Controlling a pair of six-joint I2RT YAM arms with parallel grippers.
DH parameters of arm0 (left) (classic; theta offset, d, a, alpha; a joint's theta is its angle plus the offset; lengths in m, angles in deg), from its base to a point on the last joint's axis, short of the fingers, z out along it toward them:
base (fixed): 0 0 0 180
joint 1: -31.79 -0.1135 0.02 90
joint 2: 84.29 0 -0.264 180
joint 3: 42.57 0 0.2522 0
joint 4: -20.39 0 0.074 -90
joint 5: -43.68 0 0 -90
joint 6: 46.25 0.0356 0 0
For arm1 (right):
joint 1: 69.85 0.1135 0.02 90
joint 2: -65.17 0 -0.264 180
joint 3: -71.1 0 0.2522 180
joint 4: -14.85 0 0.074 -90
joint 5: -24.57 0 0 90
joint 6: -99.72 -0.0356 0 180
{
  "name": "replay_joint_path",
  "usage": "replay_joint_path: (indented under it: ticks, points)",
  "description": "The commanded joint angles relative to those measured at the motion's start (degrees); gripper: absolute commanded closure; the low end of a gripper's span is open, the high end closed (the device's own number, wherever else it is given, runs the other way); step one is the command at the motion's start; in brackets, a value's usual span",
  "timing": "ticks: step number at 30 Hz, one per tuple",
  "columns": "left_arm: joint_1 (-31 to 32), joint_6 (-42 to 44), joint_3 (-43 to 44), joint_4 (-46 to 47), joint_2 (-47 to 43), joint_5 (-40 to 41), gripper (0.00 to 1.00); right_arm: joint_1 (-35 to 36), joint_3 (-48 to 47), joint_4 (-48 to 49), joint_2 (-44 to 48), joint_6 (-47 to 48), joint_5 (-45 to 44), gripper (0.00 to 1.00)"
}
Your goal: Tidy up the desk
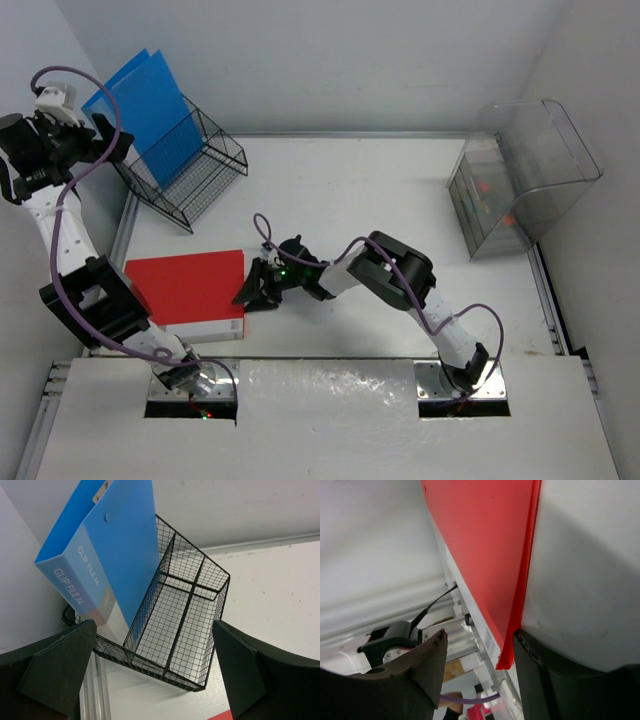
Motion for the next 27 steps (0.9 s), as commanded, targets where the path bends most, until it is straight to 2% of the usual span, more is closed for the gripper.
replay_joint_path:
  ticks: [1,5,9,13,17,21,22,25,27]
  points:
    - [0.3,2.5,-0.6,-0.2,-5.2,-0.8,0.0,0.9,-1.1,2.3,-2.3,-5.1,1.1,0.47]
    - [0.3,3.0,-2.3,0.1,-6.7,-0.6,0.0,1.5,-4.0,6.7,-6.3,-9.0,3.9,0.48]
    - [0.4,3.0,-3.2,0.1,-7.0,-1.1,0.01,1.6,-4.4,9.0,-6.5,-10.2,4.0,0.52]
    - [0.3,2.7,-3.3,0.2,-6.6,-0.9,0.0,1.6,-4.8,8.3,-6.1,-9.3,3.6,0.55]
    - [0.4,1.7,-3.4,0.2,-6.6,-1.7,0.0,1.6,-9.3,7.4,-9.4,-10.7,3.3,0.57]
    - [0.3,3.1,-3.6,-1.6,-6.8,-2.6,0.0,1.4,-10.5,10.3,-11.8,-14.2,3.0,0.74]
    - [0.3,3.6,-3.5,-2.0,-6.9,-2.7,0.01,1.3,-10.3,10.6,-11.9,-14.4,2.8,0.84]
    - [0.4,5.7,-3.3,-4.8,-7.0,-3.8,0.01,0.4,-7.3,12.6,-10.2,-14.8,1.4,1.0]
    - [0.9,8.4,-3.1,-6.8,-7.1,-4.6,0.02,-0.5,-4.8,15.4,-8.6,-15.2,-0.3,1.0]
